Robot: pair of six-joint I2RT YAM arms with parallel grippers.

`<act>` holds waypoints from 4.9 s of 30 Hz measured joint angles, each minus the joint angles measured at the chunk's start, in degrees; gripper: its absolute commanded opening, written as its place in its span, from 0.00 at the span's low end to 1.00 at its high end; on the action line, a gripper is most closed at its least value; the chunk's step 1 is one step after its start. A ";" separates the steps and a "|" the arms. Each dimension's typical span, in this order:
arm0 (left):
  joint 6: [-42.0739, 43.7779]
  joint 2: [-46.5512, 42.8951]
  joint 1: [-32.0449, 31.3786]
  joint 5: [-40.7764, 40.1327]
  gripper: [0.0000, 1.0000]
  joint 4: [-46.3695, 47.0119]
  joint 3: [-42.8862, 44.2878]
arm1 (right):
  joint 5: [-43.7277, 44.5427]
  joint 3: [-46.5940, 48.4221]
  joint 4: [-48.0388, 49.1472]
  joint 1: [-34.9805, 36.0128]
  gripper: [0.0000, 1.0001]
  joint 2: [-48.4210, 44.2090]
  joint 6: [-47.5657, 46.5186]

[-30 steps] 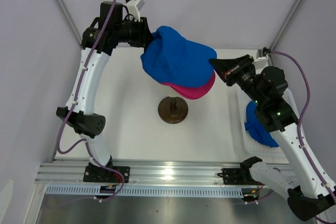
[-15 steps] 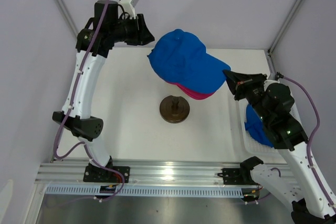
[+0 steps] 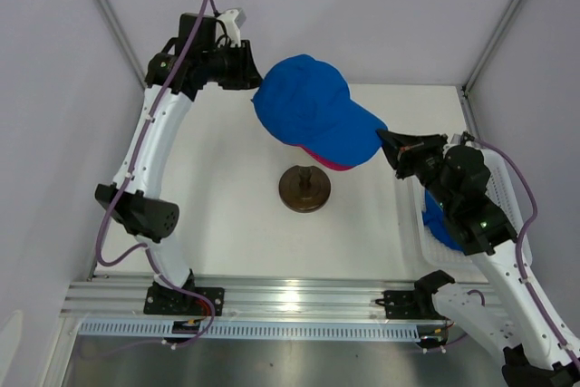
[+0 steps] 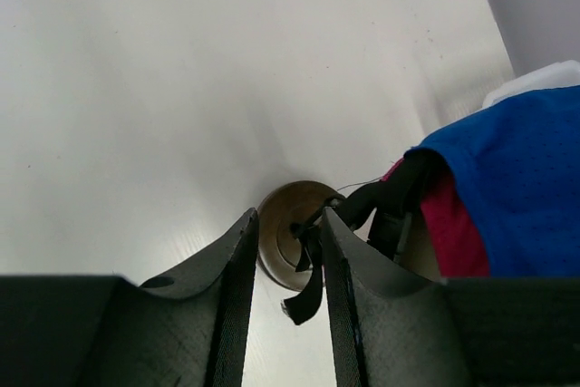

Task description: Stack the hats

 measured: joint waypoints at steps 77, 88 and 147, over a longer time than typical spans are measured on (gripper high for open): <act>-12.20 -23.87 11.54 14.14 0.66 31.30 -38.86 | -50.03 42.49 -13.18 -23.23 0.00 48.37 -42.62; -12.22 -18.84 8.66 11.85 0.61 31.23 -35.32 | -50.38 43.58 -14.43 -23.28 0.00 48.74 -42.97; -8.96 -14.05 9.90 2.36 0.96 13.73 -19.02 | -44.11 58.58 -35.01 -24.00 0.89 46.05 -68.41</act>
